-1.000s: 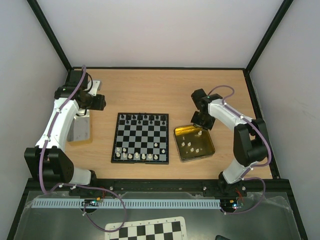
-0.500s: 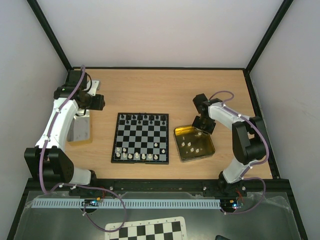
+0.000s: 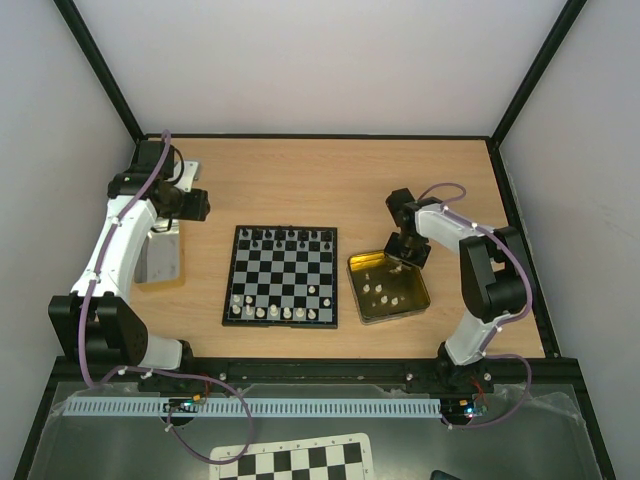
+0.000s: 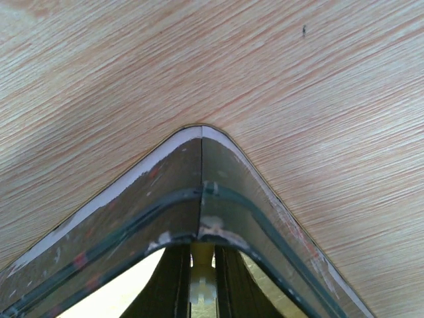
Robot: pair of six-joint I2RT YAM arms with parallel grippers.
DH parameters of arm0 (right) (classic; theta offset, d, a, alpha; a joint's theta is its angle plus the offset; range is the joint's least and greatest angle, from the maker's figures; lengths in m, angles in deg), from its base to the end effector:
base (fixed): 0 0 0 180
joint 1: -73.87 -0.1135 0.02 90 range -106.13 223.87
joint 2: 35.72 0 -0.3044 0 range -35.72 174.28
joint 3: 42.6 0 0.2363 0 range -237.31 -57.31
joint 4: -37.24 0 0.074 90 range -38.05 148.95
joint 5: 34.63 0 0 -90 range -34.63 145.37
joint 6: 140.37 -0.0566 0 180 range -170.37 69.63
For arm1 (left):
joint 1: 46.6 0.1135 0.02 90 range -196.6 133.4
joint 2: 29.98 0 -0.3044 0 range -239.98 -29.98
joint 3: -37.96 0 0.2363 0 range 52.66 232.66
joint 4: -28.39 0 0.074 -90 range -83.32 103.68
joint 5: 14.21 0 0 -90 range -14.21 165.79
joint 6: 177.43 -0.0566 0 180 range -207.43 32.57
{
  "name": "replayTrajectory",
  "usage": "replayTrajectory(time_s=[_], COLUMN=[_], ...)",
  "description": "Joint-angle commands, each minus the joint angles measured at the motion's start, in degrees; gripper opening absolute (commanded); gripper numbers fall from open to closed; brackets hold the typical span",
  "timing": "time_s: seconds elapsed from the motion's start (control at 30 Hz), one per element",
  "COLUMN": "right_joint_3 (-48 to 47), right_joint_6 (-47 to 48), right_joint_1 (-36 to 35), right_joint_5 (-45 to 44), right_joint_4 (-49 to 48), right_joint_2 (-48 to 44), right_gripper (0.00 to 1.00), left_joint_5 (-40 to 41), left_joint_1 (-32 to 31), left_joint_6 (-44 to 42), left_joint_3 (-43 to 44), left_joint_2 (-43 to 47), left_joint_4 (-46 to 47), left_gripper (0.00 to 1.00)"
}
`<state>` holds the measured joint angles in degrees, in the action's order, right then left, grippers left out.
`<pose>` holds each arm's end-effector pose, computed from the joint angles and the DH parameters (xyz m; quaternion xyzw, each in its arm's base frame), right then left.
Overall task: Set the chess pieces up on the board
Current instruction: Pick up the chess piece from the storage box, then place the chess piece on the chessboard.
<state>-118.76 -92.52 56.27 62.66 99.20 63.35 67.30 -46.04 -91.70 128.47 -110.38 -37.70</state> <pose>0.2812 0.0967 0.1925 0.2092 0.9748 0.0773 0.0071 0.2747 -0.0057 0.3474 0.0525 0.9524 -0.0584 0.2945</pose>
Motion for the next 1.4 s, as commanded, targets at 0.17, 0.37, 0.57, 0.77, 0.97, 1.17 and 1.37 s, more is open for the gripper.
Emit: replayTrajectory(time_s=[0.17, 0.37, 0.57, 0.77, 0.97, 1.17, 1.37], right_joint_3=[-0.8, -1.8, -2.6, -3.5, -6.4, -5.4, -4.9], right_joint_6=[0.5, -1.1, -8.3, -13.6, -17.3, -17.9, -18.0], right_joint_1=[-0.8, -9.5, -22.5, -34.3, -42.8, -45.2, -45.4], right_joint_5=[0.7, 0.3, 0.2, -0.3, -0.6, -0.4, -0.7], right_joint_4=[4.6, 9.7, 12.2, 13.2, 12.8, 9.3, 5.6], right_joint_2=[-7.9, -13.4, -15.8, -14.6, -9.8, -7.0, -4.2], right_gripper=[0.02, 0.02, 0.02, 0.02, 0.02, 0.02, 0.02], left_joint_5=[0.0, -0.4, -0.4, -0.7, -0.6, 0.0, 0.4], left_joint_1=[0.4, 0.3, 0.2, 0.0, -0.2, -0.2, -0.2], left_joint_6=[-0.1, -0.3, -0.4, -0.3, -0.3, -0.1, 0.0], left_joint_3=[1.2, 1.4, 2.2, 2.5, 2.4, 2.1, 2.1], left_joint_2=[0.3, -0.1, -0.4, -0.4, -0.2, -0.1, -0.1], left_joint_4=[-0.8, -0.7, -0.9, -1.0, -1.1, -0.9, -0.8], left_gripper=[0.56, 0.56, 0.56, 0.56, 0.56, 0.56, 0.56])
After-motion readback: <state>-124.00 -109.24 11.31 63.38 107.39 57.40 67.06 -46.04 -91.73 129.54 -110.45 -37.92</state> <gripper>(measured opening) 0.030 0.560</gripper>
